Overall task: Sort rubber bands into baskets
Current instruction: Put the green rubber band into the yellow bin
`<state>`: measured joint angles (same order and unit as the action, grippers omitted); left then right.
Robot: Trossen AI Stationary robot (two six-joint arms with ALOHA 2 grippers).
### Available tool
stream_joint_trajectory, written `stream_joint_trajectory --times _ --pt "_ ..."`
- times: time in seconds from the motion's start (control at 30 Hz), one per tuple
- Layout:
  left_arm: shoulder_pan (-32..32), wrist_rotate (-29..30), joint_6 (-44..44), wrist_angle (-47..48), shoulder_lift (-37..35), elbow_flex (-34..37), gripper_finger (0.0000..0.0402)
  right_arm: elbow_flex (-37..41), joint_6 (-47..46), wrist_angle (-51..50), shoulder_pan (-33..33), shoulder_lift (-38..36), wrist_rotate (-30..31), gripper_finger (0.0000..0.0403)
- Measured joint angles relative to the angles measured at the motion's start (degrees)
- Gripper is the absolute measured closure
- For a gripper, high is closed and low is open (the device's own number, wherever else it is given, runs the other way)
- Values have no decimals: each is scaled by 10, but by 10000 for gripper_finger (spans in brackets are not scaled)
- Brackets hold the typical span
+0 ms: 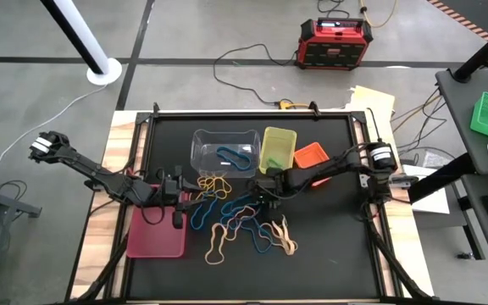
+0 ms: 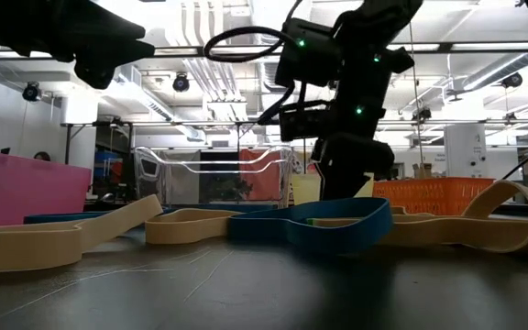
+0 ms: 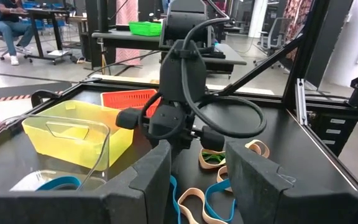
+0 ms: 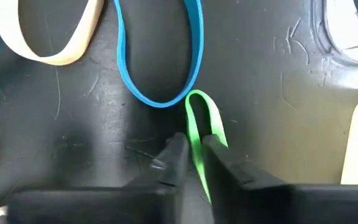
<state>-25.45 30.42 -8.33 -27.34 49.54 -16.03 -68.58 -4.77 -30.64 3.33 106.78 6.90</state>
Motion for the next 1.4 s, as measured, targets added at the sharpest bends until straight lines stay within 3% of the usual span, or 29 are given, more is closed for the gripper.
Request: stream_joint_trajectory --times 0.07,0.23,0.47,0.6,0.73,0.83,1.2,1.3,1.4 --pt "0 0 1 0 0 0 263 2 7 0 3 -3 2 385" --pt "0 -6 0 0 0 0 263 -5 5 -38 17 -60 7 394" --pt "-1 -22 -37 -1 57 -22 263 -14 -3 -123 4 -188 97 394" --pt "-3 -52 -42 20 124 -69 263 -8 32 -103 -22 -224 56 394" --pt "-5 -57 -47 112 191 -130 263 13 77 -58 -11 -213 -3 390" --pt "-10 -57 -44 124 236 -162 263 29 77 -37 1 -187 -25 371" --pt "-11 -55 -81 124 358 -181 263 44 43 -16 12 -69 -7 242" --pt "-8 -42 -86 125 385 -187 263 44 40 -15 11 -55 18 236" --pt "-2 -25 -87 124 405 -194 263 43 34 -11 7 -41 17 254"
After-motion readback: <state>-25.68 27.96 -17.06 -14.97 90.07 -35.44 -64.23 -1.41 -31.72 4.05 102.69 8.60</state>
